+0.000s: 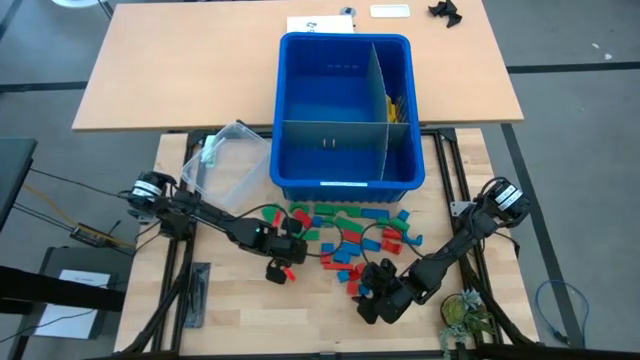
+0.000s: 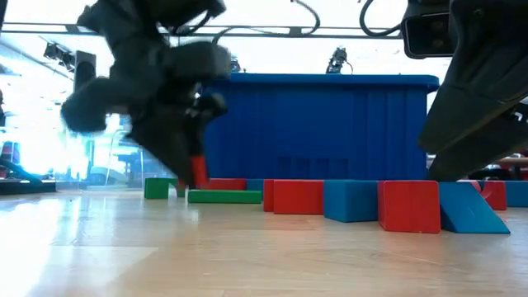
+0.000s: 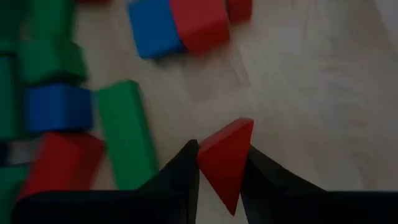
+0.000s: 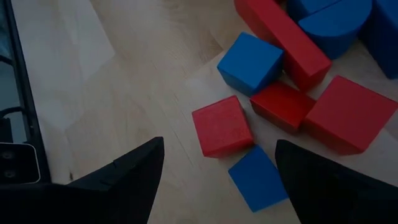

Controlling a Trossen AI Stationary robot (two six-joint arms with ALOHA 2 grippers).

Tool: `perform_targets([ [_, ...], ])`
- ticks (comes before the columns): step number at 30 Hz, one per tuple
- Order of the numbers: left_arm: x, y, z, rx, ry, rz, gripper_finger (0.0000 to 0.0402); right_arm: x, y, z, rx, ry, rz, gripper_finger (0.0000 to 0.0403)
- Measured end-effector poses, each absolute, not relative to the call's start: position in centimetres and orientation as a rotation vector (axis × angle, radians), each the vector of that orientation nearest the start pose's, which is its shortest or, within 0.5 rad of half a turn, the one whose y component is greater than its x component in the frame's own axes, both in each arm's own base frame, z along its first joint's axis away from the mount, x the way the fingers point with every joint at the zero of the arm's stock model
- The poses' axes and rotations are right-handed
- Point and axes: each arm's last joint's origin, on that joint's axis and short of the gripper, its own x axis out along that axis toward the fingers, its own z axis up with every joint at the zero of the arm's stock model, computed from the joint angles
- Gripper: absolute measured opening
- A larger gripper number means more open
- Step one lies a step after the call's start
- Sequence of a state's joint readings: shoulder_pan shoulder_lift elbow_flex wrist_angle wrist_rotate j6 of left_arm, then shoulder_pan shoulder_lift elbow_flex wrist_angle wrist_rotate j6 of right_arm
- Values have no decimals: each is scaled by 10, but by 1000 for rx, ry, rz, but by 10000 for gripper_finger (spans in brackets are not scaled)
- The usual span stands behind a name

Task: Sort blocks
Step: Put the red block into the blue bin

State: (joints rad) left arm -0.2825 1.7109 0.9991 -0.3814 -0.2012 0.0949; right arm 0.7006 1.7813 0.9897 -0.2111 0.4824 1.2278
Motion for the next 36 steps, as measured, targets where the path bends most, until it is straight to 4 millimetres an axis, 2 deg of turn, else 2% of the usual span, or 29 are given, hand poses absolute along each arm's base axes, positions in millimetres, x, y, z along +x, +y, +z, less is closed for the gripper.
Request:
perform_targets([
  [4,327,-87,202,351,1042,-70,93,268,210,151,591,798,-316,306],
  [9,342,-78,264,427,931,13,94,268,210,151,586,791,-318,307],
  [12,351,-57,301,451,829,111,94,268,210,151,584,788,-319,307],
  [14,356,-36,323,431,746,184,94,268,210,151,580,788,-318,307],
  [17,363,3,344,385,633,309,95,268,210,151,578,783,-321,307],
  [21,365,63,360,346,517,482,95,268,210,151,576,776,-323,307],
  [27,349,140,372,276,411,682,95,267,212,152,574,774,-318,307],
  [31,332,178,374,244,401,755,95,267,212,152,573,771,-320,307],
  [36,313,210,373,181,394,850,104,268,211,152,574,769,-323,307],
])
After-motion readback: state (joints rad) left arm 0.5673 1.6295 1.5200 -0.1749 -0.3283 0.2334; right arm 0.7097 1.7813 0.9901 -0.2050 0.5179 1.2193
